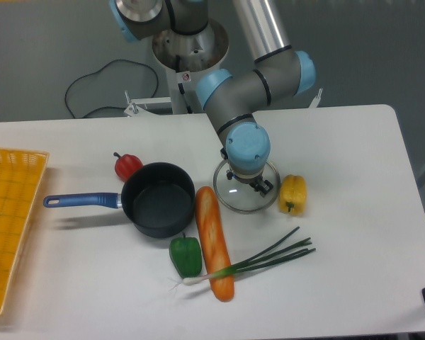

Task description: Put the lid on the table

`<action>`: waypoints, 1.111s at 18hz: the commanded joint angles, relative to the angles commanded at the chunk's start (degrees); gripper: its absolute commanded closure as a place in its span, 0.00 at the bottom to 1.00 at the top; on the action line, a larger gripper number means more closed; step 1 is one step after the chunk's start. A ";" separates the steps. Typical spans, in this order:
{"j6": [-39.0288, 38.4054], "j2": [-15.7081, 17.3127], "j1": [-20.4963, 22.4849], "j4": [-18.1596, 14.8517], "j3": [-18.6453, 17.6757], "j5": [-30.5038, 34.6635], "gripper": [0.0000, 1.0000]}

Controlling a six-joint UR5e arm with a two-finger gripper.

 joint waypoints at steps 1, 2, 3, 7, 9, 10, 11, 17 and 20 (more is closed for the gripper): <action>-0.09 0.17 -0.26 0.09 0.44 -0.09 0.00; -0.09 0.26 -0.44 0.00 1.22 -0.09 0.00; -0.09 0.35 -0.88 0.00 2.45 -0.35 0.00; -1.05 0.53 -3.51 0.00 7.55 -0.53 0.00; -2.54 0.79 -4.22 0.09 9.83 -1.23 0.00; -3.25 0.88 -4.31 0.26 10.28 -1.67 0.00; -4.04 0.97 -4.31 0.52 10.37 -1.67 0.00; -4.48 1.67 -4.13 0.88 10.37 -1.76 0.00; -4.57 1.67 -4.22 0.88 10.46 -1.76 0.00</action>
